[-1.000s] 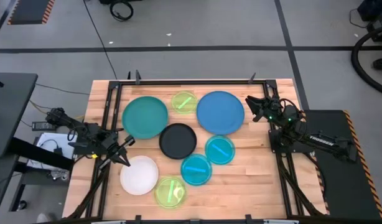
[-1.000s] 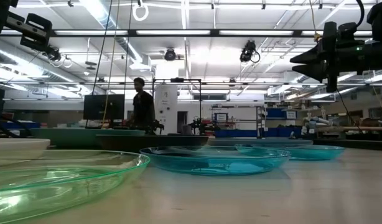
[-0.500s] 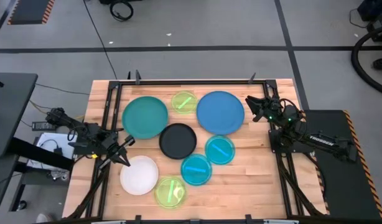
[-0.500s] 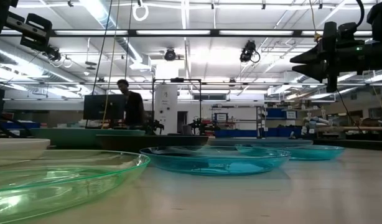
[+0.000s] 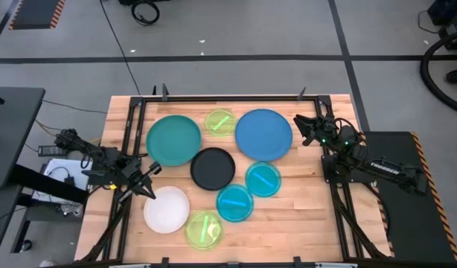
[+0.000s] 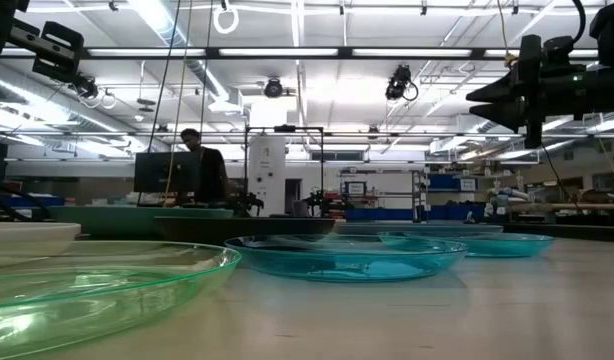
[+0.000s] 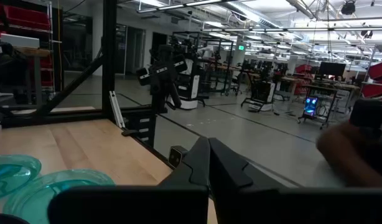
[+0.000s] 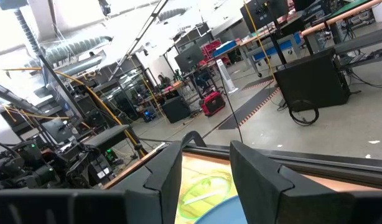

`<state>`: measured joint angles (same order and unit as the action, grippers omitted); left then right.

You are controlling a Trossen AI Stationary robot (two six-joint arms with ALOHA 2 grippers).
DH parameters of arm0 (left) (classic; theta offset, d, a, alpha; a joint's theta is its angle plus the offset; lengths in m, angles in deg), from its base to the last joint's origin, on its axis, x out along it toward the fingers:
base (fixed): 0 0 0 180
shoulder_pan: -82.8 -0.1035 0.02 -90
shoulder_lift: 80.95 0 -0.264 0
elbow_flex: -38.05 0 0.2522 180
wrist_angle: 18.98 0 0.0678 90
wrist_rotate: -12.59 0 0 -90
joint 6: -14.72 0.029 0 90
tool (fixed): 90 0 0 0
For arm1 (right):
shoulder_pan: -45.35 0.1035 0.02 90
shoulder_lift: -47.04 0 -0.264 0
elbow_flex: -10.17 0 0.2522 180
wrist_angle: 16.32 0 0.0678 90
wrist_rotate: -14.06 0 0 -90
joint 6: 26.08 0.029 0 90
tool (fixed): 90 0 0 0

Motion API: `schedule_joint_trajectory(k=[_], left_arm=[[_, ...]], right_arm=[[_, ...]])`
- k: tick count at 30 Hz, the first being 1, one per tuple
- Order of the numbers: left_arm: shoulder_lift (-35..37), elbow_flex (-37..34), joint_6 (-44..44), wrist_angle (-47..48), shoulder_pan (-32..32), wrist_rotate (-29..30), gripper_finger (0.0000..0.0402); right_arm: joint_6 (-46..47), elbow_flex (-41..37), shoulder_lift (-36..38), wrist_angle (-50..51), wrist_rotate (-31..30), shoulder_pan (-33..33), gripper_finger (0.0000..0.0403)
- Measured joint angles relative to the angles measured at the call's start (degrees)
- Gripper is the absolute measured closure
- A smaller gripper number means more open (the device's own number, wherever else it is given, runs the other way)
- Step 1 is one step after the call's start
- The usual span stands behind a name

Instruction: Stack plastic plates

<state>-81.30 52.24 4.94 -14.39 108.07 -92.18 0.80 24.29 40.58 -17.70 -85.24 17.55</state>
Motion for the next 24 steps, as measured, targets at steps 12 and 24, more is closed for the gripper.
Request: schedule_joint_trajectory(k=[12,24], left_arm=[[0.0,0.0,0.0,-0.5,0.0,1.0,0.0395],[0.0,0.0,11.8,-12.6,0.0,14.9,0.0395]], right_arm=[[0.0,0.0,0.0,0.0,0.0,0.0,0.0257],[0.1,0.0,0.0,0.0,0.0,0.0,0.0257]])
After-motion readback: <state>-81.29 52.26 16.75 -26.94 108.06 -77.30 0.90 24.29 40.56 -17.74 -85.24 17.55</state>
